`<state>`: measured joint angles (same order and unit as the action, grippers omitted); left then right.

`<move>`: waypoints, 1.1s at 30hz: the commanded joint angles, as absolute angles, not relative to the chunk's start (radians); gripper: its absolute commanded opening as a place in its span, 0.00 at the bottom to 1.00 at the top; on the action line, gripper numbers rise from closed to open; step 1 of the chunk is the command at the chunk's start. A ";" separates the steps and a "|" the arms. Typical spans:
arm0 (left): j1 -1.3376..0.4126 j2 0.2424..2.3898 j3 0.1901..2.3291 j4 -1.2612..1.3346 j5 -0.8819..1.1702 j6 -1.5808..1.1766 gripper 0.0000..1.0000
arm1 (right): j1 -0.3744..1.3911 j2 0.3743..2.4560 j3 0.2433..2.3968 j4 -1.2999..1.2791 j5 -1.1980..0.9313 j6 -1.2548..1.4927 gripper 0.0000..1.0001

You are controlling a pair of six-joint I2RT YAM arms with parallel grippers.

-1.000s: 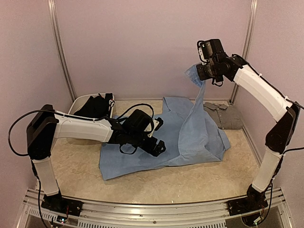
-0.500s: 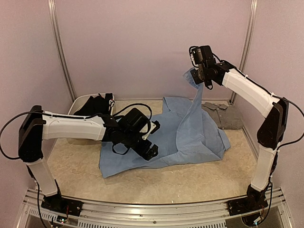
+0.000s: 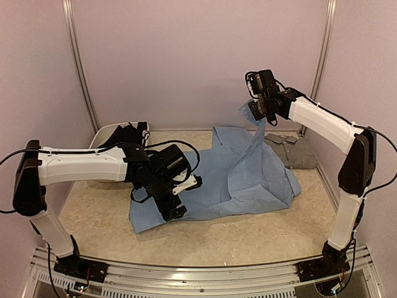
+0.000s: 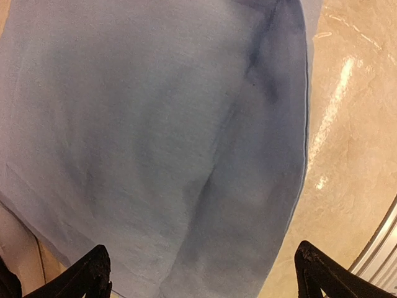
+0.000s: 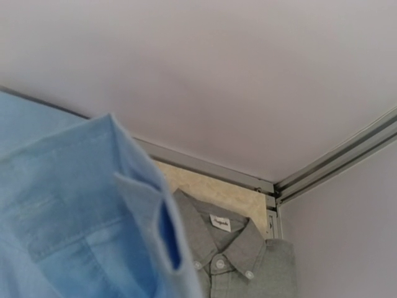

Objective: Fold and stack the long sleeve shirts
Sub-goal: Pick up the flattened shirt from the center of the board.

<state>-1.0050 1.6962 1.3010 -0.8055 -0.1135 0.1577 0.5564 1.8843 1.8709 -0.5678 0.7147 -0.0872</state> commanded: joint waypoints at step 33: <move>-1.039 1.679 1.133 -0.953 -0.260 0.180 0.22 | 0.565 1.896 1.911 -0.584 0.707 -0.099 0.00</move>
<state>-1.0286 1.6756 1.1023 -0.9245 -0.2489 0.1974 0.5564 1.8851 1.8767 -0.5644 0.7071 -0.1070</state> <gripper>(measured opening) 0.261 0.005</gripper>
